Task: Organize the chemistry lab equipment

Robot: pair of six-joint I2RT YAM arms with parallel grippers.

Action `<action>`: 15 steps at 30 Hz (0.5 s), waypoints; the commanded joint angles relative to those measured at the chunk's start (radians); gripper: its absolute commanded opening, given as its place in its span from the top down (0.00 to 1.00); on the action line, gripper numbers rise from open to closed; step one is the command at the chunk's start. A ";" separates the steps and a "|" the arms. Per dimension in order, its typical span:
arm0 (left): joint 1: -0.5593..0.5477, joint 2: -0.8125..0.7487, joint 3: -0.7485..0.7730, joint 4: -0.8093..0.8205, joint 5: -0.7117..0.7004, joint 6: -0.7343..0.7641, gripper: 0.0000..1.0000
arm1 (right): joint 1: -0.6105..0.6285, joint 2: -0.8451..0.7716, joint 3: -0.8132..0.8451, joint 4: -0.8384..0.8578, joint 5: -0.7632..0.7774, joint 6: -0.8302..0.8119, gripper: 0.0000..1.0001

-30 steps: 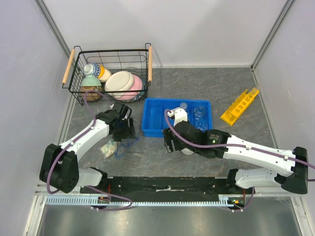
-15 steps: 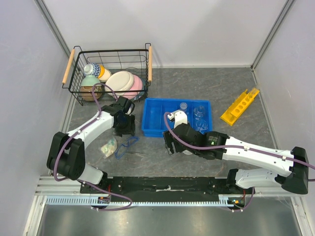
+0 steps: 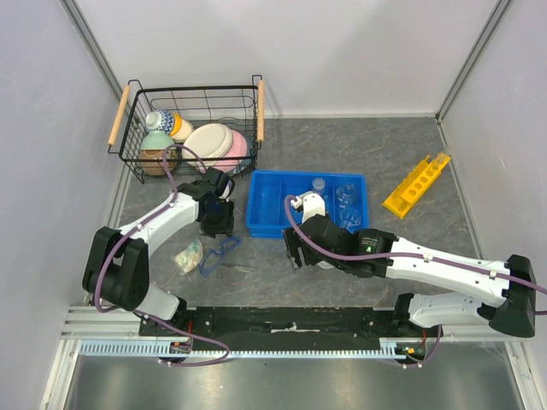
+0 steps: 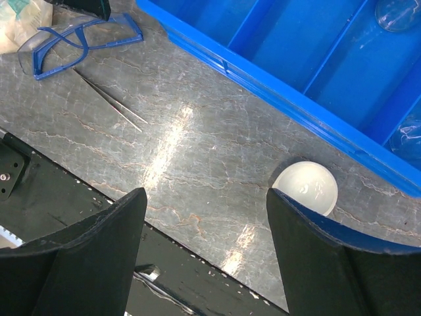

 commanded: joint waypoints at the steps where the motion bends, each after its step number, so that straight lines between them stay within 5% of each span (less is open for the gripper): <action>1: 0.007 0.032 -0.007 0.003 0.010 0.047 0.44 | 0.005 -0.019 -0.008 0.028 0.015 0.009 0.19; 15: 0.007 0.057 -0.020 -0.003 0.024 0.030 0.65 | 0.003 -0.027 -0.037 0.043 0.011 0.022 0.19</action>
